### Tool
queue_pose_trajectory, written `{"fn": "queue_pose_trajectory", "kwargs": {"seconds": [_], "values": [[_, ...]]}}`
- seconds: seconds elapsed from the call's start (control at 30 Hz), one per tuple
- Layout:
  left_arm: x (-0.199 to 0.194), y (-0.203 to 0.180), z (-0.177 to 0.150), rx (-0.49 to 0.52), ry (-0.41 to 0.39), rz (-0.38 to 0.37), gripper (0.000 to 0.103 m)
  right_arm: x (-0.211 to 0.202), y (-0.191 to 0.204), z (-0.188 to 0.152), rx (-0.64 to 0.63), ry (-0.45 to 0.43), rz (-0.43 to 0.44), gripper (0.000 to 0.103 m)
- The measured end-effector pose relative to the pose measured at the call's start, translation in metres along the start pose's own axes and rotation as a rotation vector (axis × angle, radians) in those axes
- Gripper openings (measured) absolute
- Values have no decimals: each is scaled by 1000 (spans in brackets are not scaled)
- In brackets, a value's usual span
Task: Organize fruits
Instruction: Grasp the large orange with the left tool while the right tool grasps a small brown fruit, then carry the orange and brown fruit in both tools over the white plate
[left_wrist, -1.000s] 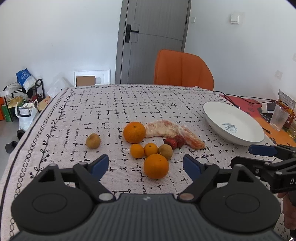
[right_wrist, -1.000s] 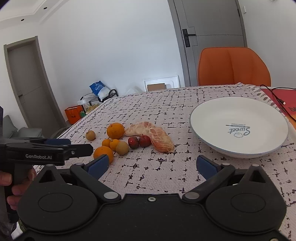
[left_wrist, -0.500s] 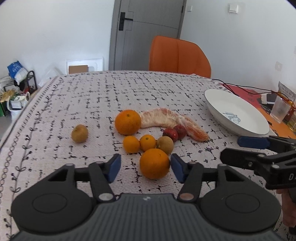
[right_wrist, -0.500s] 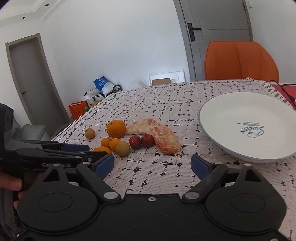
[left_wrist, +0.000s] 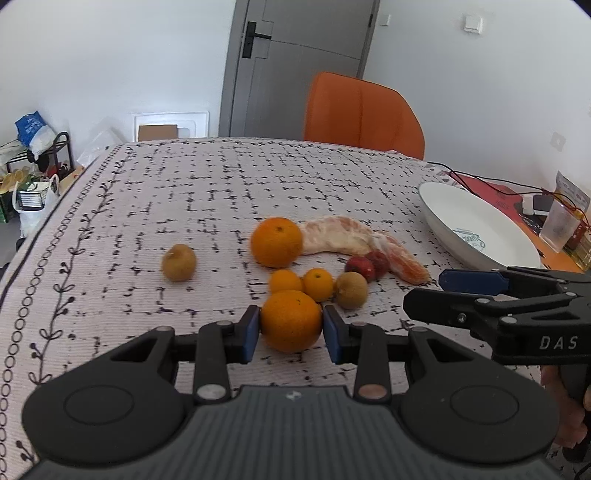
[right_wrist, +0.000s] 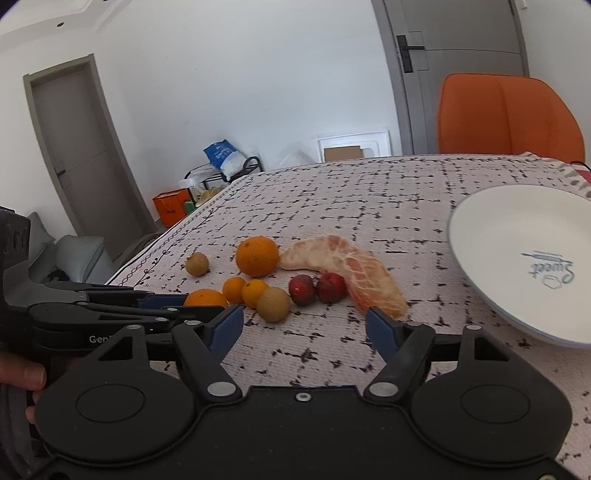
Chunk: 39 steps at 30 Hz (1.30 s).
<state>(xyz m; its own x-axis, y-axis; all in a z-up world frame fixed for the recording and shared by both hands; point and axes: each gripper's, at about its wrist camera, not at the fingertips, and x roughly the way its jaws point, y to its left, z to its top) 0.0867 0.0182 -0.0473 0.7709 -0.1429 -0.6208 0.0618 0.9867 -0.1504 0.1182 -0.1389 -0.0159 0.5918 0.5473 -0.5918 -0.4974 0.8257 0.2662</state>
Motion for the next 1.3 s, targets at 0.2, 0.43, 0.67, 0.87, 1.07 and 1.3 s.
{"fn": "queue_pose_trajectory", "kwargs": {"seconds": [0.2, 0.43, 0.67, 0.87, 1.07, 1.3], "values": [[-6, 12, -1, -22, -12, 18, 35, 10, 9, 5, -26, 9, 10, 52], [-13, 25, -2, -43, -24, 39, 35, 26, 20, 9, -55, 43, 33, 45], [-19, 39, -2, -65, -44, 55, 35, 43, 27, 8, -73, 82, 21, 28], [-16, 36, 0, -56, -39, 52, 35, 40, 26, 5, -74, 66, 16, 23], [-16, 21, 5, -24, -50, 32, 35, 21, 16, 5, -54, 30, 15, 23], [-16, -3, 12, 23, -65, -1, 35, -4, 0, 5, -19, -20, -5, 23]]}}
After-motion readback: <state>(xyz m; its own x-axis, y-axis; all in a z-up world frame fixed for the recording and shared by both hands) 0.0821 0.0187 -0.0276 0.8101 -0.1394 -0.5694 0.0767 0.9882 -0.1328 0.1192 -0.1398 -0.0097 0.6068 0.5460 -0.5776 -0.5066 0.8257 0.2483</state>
